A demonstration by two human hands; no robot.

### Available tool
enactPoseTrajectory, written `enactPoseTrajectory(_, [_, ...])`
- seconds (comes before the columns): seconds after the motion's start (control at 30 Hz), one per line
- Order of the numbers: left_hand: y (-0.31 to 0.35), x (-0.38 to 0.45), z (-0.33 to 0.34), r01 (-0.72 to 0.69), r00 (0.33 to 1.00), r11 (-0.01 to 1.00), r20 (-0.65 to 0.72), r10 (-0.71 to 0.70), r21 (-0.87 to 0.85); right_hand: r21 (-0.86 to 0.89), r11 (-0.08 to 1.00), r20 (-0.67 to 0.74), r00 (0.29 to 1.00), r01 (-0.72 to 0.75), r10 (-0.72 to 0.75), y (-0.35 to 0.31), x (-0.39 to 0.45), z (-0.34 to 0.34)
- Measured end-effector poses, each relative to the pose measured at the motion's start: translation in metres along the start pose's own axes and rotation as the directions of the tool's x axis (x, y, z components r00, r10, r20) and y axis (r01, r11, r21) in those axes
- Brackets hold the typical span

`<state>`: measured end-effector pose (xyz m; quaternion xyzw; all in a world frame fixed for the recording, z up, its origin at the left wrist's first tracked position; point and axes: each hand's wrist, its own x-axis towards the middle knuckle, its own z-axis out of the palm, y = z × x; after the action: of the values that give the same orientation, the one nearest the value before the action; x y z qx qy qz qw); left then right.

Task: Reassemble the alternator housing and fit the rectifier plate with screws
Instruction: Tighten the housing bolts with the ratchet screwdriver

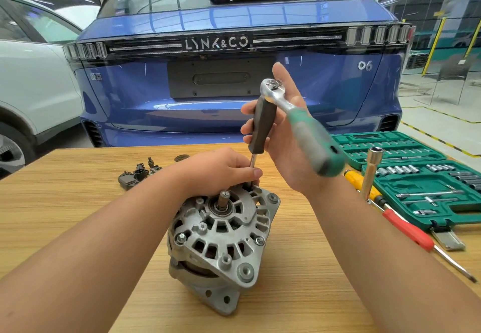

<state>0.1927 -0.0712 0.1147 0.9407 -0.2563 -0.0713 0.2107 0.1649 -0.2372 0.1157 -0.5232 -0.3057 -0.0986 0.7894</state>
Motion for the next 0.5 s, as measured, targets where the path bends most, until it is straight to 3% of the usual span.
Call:
enactPoseTrajectory(0.17, [-0.002, 0.002, 0.001, -0.042, 0.999, 0.999, 0.026, 0.041, 0.012, -0.188, 0.98, -0.253, 0.961, 0.061, -0.108, 0.0, 0.0, 0.014])
enactPoseTrajectory(0.23, [-0.004, 0.004, 0.001, -0.05, 0.999, 0.998, 0.024, 0.049, 0.038, -0.171, 0.984, -0.349, 0.93, 0.057, -0.114, -0.002, 0.001, 0.016])
enactPoseTrajectory(0.37, [-0.009, 0.008, 0.002, -0.025, 1.0, 0.999, -0.011, 0.026, 0.042, 0.204, 0.977, -0.19, 0.976, -0.067, 0.106, -0.009, 0.003, 0.01])
enactPoseTrajectory(0.43, [-0.01, 0.01, 0.002, -0.017, 1.0, 0.999, -0.012, 0.017, 0.043, 0.18, 0.983, -0.169, 0.984, -0.022, 0.053, -0.004, 0.003, 0.009])
enactPoseTrajectory(0.5, [-0.009, 0.01, 0.002, -0.003, 1.0, 0.999, -0.015, 0.003, 0.043, 0.019, 0.996, -0.178, 0.981, 0.082, -0.077, 0.0, 0.001, 0.012])
